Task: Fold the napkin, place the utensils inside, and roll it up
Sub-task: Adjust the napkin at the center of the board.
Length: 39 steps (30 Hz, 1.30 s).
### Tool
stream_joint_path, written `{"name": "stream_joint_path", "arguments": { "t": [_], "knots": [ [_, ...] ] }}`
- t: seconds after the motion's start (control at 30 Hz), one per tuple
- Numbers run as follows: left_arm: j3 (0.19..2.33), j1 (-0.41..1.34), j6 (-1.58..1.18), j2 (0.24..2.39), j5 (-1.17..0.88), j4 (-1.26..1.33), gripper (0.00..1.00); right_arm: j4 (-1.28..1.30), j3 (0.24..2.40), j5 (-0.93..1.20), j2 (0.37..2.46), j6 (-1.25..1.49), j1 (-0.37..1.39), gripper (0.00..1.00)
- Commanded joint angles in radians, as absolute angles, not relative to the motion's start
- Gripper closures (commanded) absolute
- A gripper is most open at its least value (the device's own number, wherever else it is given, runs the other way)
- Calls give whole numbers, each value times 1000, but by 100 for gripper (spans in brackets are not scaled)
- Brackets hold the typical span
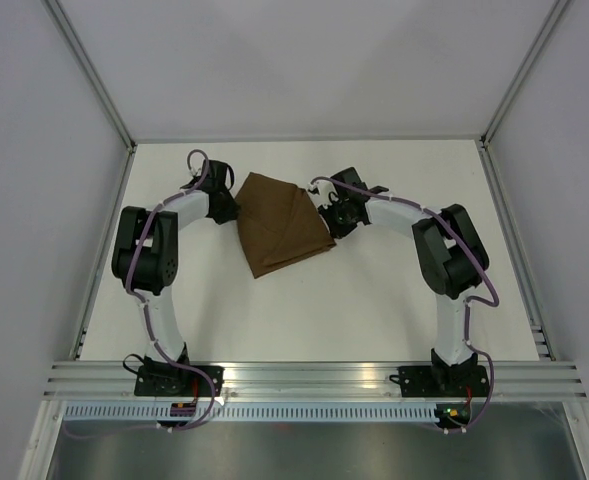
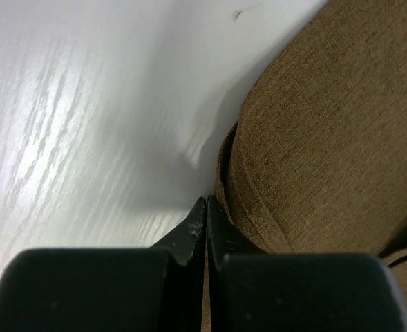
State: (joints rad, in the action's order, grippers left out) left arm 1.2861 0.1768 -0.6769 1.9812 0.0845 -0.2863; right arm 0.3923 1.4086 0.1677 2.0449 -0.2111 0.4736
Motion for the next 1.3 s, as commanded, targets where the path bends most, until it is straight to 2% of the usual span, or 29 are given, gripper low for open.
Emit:
{"name": "stream_joint_path", "arguments": {
  "t": [0.0, 0.33, 0.57, 0.77, 0.97, 1.07, 1.1, 1.13, 1.2, 1.27],
  "knots": [
    [1350, 195, -603, 2042, 69, -353, 98, 436, 1376, 193, 1961, -224, 494, 82],
    [1517, 238, -523, 2144, 26, -439, 95, 471, 1270, 213, 1875, -229, 515, 83],
    [1601, 258, -492, 2187, 5, -465, 88, 468, 1239, 206, 1836, -232, 517, 83],
    [1649, 259, -465, 2189, -31, -465, 80, 468, 1232, 204, 1798, -230, 515, 83],
    [1692, 241, -437, 2155, -11, -476, 63, 442, 1223, 141, 1746, -253, 515, 81],
    [1694, 212, -437, 2106, -11, -472, 51, 428, 1216, 109, 1707, -274, 515, 65],
    [1695, 204, -431, 2094, -11, -472, 49, 419, 1213, 110, 1689, -282, 515, 53],
    [1695, 196, -428, 2080, -9, -472, 45, 416, 1209, 124, 1677, -294, 515, 48],
    [1692, 172, -423, 2025, -9, -474, 42, 405, 1207, 140, 1655, -345, 523, 39],
    [1683, 154, -422, 1982, -8, -477, 40, 390, 1203, 123, 1648, -392, 563, 38]
  ]
}}
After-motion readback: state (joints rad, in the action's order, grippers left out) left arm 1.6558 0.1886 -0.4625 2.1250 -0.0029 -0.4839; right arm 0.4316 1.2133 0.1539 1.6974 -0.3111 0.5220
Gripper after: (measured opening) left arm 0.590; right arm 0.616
